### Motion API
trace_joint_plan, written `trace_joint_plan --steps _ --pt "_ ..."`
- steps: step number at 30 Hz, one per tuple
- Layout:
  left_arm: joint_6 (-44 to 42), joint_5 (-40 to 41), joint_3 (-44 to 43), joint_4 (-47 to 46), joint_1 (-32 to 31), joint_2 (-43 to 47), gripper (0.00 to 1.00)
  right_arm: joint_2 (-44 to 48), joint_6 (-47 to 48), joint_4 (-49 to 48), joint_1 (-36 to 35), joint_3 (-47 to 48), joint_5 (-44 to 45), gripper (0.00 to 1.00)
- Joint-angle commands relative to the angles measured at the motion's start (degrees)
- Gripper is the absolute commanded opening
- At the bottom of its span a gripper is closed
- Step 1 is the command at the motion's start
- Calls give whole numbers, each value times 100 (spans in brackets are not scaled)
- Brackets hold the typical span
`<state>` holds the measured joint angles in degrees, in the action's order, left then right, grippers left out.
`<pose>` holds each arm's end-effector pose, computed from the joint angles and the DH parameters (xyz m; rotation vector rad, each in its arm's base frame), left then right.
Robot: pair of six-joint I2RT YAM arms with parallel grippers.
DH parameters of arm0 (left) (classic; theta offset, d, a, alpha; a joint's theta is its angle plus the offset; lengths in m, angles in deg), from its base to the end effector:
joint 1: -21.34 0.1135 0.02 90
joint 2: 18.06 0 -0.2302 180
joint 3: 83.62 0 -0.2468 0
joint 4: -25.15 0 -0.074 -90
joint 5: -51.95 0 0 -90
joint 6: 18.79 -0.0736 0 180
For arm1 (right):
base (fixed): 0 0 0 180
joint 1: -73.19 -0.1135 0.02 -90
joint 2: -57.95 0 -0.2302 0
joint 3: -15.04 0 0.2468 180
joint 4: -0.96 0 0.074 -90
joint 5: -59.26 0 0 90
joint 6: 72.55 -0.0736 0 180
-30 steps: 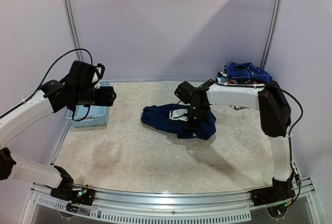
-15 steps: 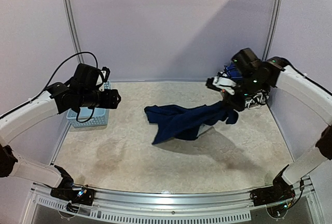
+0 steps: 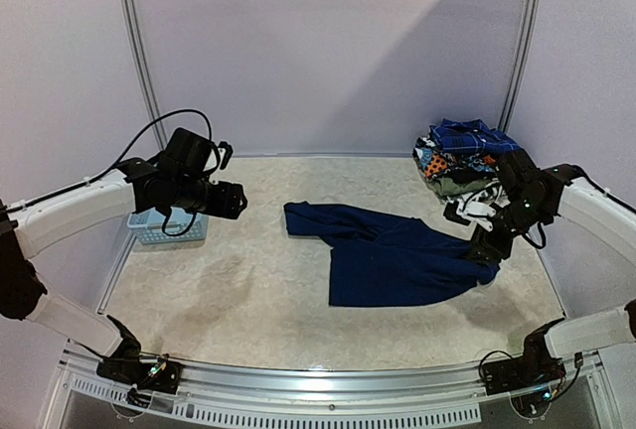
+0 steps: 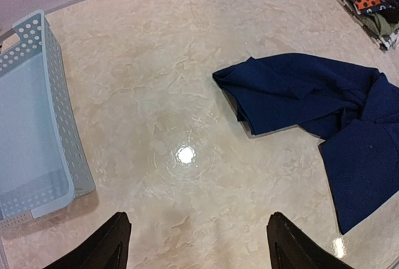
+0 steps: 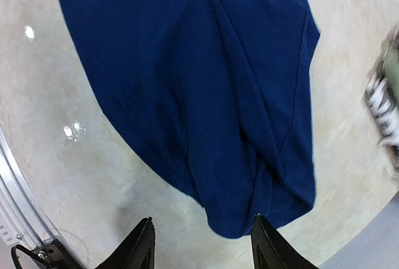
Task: Fold and stack the mixed laundry pile
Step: Pick up the crumpled T-shirt from the center of the board.
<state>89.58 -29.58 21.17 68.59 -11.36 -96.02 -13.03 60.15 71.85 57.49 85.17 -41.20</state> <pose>0.2752 -0.1638 0.2209 0.2265 2.3696 -0.2534 0.2251 0.0772 0.1885 -1.3952 2.4124 0.1435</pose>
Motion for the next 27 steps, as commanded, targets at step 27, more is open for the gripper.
trace_joint_plan --steps 27 --pt "115 987 49 1218 353 872 88 -4577 -1500 -1676 -4584 2703 82 41"
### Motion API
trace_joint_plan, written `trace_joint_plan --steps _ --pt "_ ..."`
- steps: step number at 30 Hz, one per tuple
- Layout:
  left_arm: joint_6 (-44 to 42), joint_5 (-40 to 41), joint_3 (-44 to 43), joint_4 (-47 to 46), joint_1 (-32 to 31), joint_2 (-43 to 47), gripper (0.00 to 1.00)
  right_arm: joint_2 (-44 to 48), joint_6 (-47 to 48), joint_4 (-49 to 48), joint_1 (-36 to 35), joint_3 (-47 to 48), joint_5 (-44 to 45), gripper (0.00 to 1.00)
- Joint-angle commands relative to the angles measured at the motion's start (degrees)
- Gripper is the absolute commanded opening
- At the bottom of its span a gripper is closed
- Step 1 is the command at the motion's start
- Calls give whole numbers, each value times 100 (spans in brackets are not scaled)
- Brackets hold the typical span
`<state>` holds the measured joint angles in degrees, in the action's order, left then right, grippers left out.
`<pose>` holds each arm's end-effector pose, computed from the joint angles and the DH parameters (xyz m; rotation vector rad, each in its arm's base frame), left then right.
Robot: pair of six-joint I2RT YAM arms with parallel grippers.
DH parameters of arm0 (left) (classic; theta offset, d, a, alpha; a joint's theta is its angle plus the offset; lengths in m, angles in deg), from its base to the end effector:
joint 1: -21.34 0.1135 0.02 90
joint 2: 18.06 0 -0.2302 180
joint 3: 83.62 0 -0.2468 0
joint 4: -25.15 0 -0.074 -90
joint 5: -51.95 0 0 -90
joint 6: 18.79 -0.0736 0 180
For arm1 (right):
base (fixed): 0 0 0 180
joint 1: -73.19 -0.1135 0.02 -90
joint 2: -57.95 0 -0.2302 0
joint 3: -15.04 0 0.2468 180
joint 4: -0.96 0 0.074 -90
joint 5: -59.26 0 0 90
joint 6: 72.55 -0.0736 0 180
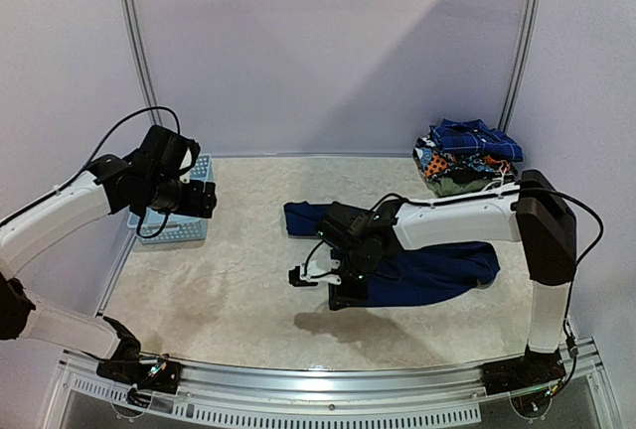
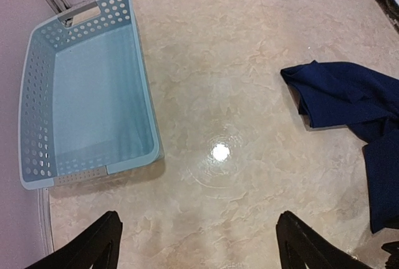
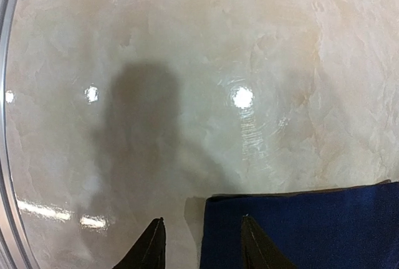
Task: Fold and stack the mixed laundry pile
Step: Pick up the crumpled T-shirt from the center of the board.
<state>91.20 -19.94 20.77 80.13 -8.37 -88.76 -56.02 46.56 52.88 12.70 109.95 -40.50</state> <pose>0.2564 -0.1200 0.2415 0.0644 2.3866 -0.0192 0.1835 0.3495 0.1047 -2.0342 1.9906 0.3628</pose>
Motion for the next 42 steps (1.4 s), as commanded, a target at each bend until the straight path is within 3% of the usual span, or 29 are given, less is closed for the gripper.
trace_joint_plan --steps 1,10,15,20,26,31,42 --pt "-55 14 97 51 53 166 88 -360 -175 250 -105 270 74 41" --pt "-141 35 89 54 53 273 87 -806 -396 551 -111 462 427 27" --pt "-191 73 102 37 62 235 87 -892 -376 533 -99 422 828 0" --pt "-431 -103 91 -233 62 -124 87 -171 -193 674 33 469 757 0" --pt "-1514 -1265 85 -913 -154 -624 78 1492 214 1171 475 769 396 0" --pt "-2482 -1761 -480 -827 -263 -1363 70 2438 189 1421 1322 1029 411 0" --pt "-3513 -2627 -2498 -417 -743 -3641 61 3853 -11 1491 2931 1858 653 0"
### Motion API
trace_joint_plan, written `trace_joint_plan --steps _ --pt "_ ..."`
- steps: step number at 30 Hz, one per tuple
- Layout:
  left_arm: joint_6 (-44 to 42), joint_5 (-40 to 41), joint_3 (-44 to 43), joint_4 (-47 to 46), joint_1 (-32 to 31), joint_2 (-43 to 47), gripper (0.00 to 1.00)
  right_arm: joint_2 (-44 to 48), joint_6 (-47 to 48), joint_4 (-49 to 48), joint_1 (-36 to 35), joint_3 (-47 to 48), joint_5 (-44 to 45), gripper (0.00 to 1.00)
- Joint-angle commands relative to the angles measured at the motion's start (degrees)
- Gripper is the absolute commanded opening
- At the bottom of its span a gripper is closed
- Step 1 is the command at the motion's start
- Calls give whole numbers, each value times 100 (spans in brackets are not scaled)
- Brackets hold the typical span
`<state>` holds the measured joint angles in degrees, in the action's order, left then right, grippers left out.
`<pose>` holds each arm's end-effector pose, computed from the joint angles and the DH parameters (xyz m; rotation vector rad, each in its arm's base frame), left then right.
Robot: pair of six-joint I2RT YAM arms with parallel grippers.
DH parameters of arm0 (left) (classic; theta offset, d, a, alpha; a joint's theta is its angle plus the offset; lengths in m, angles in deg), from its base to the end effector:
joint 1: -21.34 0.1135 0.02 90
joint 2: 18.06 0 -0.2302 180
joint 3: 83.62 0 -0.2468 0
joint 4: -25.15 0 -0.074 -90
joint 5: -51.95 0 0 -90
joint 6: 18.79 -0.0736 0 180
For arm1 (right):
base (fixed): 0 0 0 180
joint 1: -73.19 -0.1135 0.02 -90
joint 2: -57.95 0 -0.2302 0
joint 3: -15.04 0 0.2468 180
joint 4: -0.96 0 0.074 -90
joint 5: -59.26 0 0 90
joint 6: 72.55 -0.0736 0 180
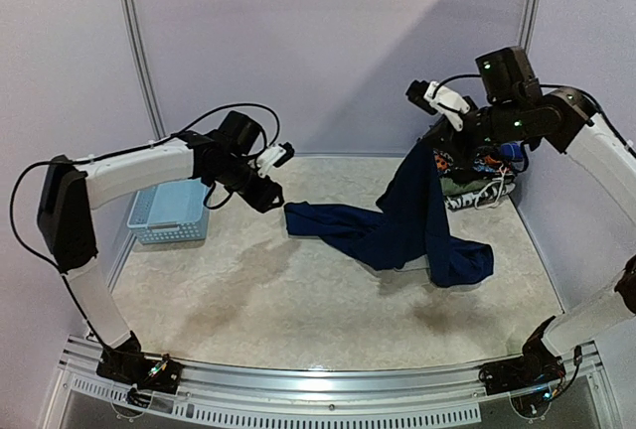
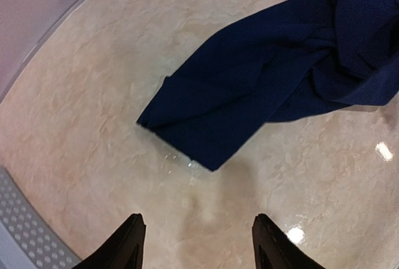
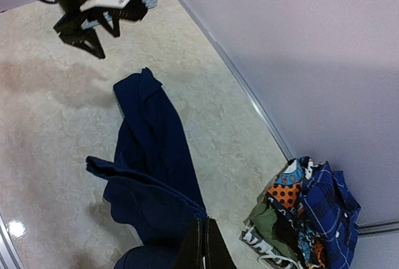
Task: Fold and stack the mixed laundry pile
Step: Pick up the crumpled T-shirt from the center of the board.
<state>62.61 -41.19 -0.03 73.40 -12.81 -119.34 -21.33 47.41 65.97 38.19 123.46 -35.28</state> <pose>0.3283 -0.2276 0.2003 0.9377 2.3327 -0.2526 0.2524 0.1838 0.3735 -1.2176 1.8298 0.1364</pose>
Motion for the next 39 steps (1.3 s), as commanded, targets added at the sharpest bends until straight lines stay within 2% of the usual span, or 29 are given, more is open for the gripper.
trace_joint_plan --steps 1,6,8,15,18,25,29,31,35,39 --pt "-757 -564 -522 292 -376 -713 61 440 -68 247 470 706 181 0" --pt "-1090 -461 -920 349 -593 -1327 68 723 209 372 725 1352 954 0" --pt "-1170 -476 -1064 382 -637 -1550 69 800 299 242 860 1320 1190 0" --pt "-1339 274 -1898 624 -811 -2511 71 1008 225 60 1004 925 1192 0" --pt "-1291 296 -2158 641 -812 -2743 71 1059 226 -13 1023 672 1202 0" --pt "-1227 -646 -2223 759 -787 -2889 70 1242 154 -139 1058 71 1168 0" --pt "-1185 -1237 -2119 729 -795 -2892 73 1275 100 -176 1101 -113 1111 0" --pt "-1151 -1299 -2168 754 -823 -2969 74 1268 65 -195 1112 -158 1068 0" --pt "-1086 -733 -2565 955 -880 -3308 67 1236 20 -227 1128 -187 1021 0" --pt "-1007 -748 -2673 865 -898 -3413 57 1199 -20 -259 1147 -255 966 0"
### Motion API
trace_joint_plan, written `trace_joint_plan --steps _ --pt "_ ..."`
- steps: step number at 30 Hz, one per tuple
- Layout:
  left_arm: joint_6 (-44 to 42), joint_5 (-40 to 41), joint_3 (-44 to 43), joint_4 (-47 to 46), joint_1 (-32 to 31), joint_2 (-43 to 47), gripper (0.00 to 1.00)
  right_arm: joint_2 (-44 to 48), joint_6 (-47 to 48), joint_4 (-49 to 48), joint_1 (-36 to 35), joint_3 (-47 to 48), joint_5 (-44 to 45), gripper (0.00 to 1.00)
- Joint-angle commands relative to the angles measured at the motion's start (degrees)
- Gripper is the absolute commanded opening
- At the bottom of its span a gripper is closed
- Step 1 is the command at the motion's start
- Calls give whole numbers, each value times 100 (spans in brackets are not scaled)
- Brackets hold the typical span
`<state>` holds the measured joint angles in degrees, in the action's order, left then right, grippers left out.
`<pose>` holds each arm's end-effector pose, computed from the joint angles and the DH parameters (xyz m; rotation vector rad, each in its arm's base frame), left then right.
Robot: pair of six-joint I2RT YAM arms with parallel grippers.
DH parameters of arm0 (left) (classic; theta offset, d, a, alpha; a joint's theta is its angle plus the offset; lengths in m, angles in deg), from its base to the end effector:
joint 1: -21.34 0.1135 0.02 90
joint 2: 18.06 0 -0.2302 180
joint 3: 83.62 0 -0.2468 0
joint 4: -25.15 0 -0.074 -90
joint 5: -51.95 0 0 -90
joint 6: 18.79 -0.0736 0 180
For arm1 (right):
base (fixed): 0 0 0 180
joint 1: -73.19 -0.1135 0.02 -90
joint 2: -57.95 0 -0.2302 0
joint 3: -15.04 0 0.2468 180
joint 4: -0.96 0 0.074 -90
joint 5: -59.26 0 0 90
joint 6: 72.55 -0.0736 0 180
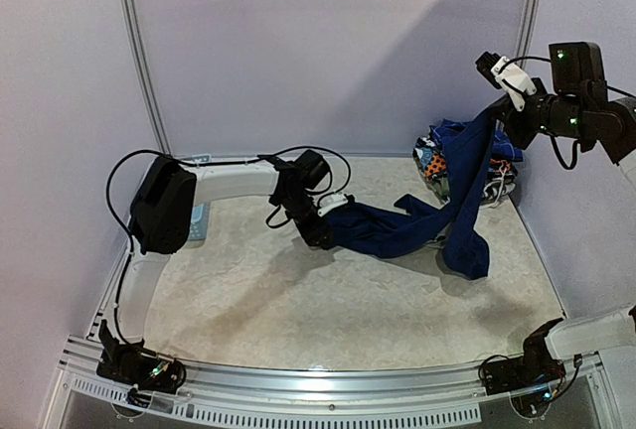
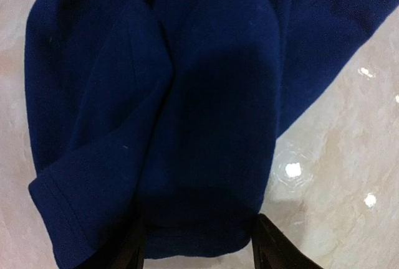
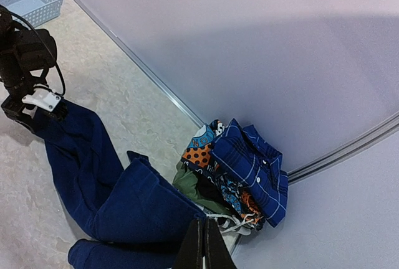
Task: Fold and stack the mixed laundry pile
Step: Pick up the crumpled T-shirt from the center of the board.
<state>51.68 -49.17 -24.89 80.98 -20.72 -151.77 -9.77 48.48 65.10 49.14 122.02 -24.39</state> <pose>0.3426 -0.3282 0.0909 1.4701 2.3651 -0.3702 0.2383 0.0974 0.4208 -0.8645 1.8115 -0.1890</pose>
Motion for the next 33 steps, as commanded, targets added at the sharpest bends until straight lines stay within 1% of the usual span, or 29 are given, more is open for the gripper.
trace_joint_plan --steps 1,2,3,5,6,7,8,10,15,17,21,23,27,30,33 --pt "95 14 -207 118 -113 -200 56 47 -138 -197 58 -139 -125 0" --pt "88 -19 -221 134 -124 -214 53 33 -140 -217 71 -184 -125 0" --pt "72 -58 -245 165 -133 -221 44 25 -141 -244 87 -219 -133 0" --pt "76 -124 -348 335 -135 -267 21 10 -141 -297 106 -273 -134 0" --pt "109 -101 -415 428 -129 -262 4 2 -141 -350 129 -299 -134 0" --pt "210 -21 -484 568 -127 -218 0 -3 -141 -386 160 -321 -148 0" --pt "322 17 -537 704 -108 -126 0 -10 -141 -426 197 -350 -163 0" --pt "460 -54 -418 863 -93 342 0 -21 -144 -513 262 -385 -169 0" --pt "874 -31 619 665 -56 2324 0 93 -305 -609 564 -265 -282 0" --pt "1060 -44 855 758 -12 3050 0 130 -378 -574 697 -142 -327 0" --pt "1430 -105 1120 1033 46 4175 0 217 -443 -439 772 114 -307 0" --pt "1598 -232 1235 1176 73 4582 0 278 -478 -394 779 187 -293 0" --pt "1762 -817 1561 1490 84 5270 0 368 -536 -247 779 318 -317 0" --pt "1984 -810 2123 1553 152 5704 2 412 -520 -233 779 176 -279 0" --pt "2306 -810 2768 1348 455 5945 6 423 -519 -387 779 -62 -189 0"
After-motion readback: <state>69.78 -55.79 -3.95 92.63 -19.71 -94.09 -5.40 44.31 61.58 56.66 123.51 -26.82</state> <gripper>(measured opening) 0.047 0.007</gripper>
